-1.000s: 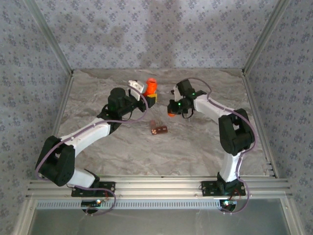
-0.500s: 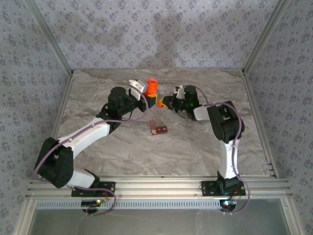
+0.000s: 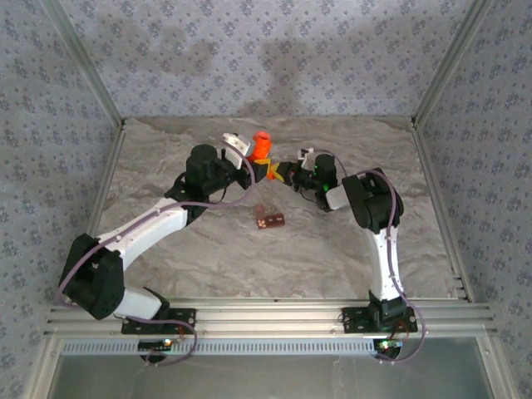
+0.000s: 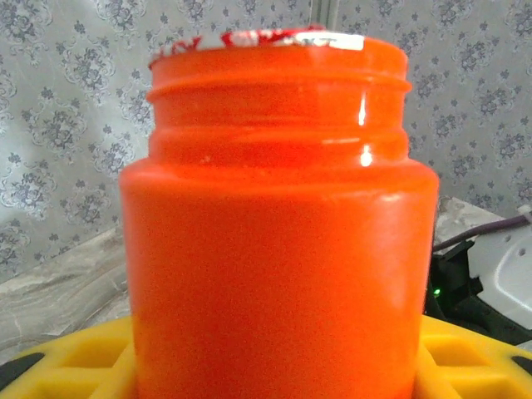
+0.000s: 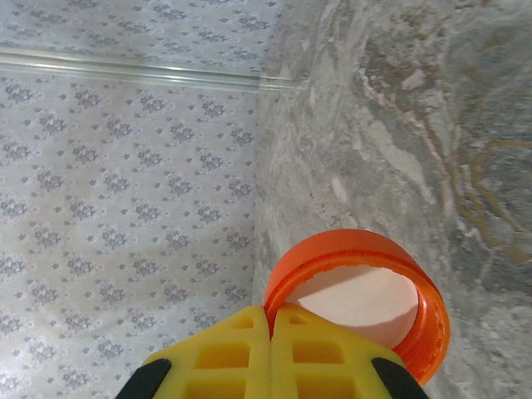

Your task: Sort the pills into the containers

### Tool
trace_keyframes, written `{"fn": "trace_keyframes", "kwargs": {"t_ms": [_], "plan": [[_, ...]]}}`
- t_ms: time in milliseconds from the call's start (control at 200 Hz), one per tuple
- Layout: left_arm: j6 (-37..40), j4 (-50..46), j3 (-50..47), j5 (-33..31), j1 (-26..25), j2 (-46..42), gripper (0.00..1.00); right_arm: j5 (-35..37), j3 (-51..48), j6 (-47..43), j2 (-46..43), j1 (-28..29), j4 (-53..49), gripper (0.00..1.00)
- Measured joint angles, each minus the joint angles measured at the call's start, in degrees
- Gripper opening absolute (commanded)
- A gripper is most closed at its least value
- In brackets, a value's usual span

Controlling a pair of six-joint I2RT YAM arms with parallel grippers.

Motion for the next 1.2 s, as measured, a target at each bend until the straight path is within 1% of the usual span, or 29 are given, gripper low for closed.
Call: {"fn": "trace_keyframes", "kwargs": {"t_ms": [225,430,445,495,590,949,1109,1164,1199], "plan": [[0.7,-1.1,1.0,-0.6,-0.4,0.0,0.0,1.4,-1.8,-0.3,0.3,-0.4,-2.3,0.0],[0.9,-1.1,1.1,-0.9,-0.8,0.0,0.0,2.4,-2.9,-2.2,-1.4,-0.9,-4.5,0.0],[0.9,-1.1,1.2,-0.9,-0.8,0.0,0.0,2.5,-3.0,-2.2,-1.4,-0.9,-4.5,0.01],[0.9,-1.2,1.2,-1.0,-0.9,0.0,0.0,2.6,-3.5,-2.4,-1.7,-1.0,-4.4,0.09],[0.9,-1.2,1.2,-1.0,-1.0,0.0,0.0,2.8,-4.5,-2.4,-1.9,-1.5,-3.6,0.15],[0.9,-1.4,1.6,-1.0,-1.4,0.0,0.0,3.7,-7.5,-2.4,-3.6,-2.9,-3.1,0.15],[0.9,-1.4,1.6,-1.0,-1.6,0.1,0.0,5.0,-10.2,-3.0,-4.2,-3.6,-6.3,0.16],[0.9,-1.4,1.6,-1.0,-1.6,0.1,0.0,5.8,-11.3,-3.1,-5.4,-3.8,-7.4,0.17],[0.9,-1.4,1.6,-1.0,-1.6,0.1,0.0,6.1,-12.4,-3.1,-6.2,-4.0,-8.0,0.21]]}}
